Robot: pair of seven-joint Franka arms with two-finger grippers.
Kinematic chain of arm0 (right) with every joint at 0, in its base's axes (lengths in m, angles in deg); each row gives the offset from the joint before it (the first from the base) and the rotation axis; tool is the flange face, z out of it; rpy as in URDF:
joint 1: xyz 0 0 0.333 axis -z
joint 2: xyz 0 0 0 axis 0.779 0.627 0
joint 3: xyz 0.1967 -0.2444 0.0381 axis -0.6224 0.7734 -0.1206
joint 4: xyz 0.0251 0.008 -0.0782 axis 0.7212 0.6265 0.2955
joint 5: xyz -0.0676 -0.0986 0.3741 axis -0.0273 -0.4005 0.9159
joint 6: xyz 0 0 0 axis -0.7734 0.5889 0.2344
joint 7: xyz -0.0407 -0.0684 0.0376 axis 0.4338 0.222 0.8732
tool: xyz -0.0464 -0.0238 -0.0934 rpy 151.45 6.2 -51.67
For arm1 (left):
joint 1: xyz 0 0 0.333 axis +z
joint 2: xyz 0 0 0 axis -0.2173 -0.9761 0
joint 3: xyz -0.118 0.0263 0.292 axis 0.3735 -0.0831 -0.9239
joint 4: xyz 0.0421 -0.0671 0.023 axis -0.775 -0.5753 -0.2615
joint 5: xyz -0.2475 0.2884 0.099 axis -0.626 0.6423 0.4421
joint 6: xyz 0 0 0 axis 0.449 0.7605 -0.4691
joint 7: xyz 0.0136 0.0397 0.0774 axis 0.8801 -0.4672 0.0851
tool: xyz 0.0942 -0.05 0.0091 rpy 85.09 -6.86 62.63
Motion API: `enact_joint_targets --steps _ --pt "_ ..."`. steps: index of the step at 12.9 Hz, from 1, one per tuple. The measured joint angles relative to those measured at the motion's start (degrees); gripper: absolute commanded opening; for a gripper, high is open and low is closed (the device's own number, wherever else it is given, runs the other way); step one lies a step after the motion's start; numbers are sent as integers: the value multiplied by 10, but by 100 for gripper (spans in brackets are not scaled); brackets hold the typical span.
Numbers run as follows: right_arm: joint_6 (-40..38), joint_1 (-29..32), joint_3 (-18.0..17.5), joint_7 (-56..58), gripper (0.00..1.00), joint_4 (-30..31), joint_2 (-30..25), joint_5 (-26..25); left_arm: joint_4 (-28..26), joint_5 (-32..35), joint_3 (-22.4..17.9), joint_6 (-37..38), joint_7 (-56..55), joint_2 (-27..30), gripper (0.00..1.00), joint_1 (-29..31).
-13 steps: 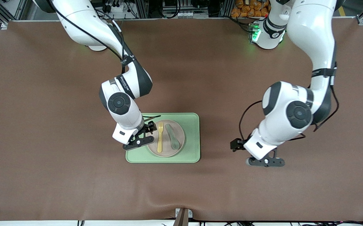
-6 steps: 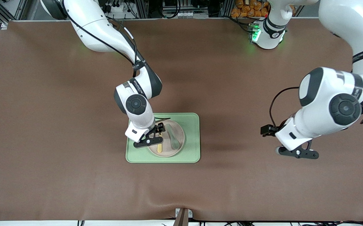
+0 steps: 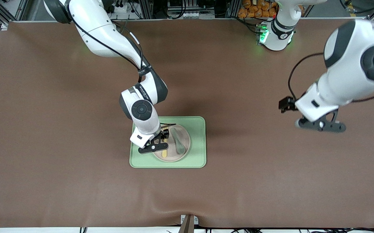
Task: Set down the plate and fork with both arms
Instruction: 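Lower the right gripper over the yellow fork while the left gripper retreats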
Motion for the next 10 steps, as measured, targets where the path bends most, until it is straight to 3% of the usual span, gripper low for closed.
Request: enact_joint_targets --steps 5,7,10 --pt "24 -6 0 -37 71 -1 19 0 -151 -4 -10 -4 -20 187 100 -10" --pt "34 -9 -1 -49 72 -1 25 0 -161 -7 -43 -36 -18 208 100 -17" --pt "35 -14 -1 -56 74 -2 28 0 -140 -21 -92 -63 -10 175 100 -26"
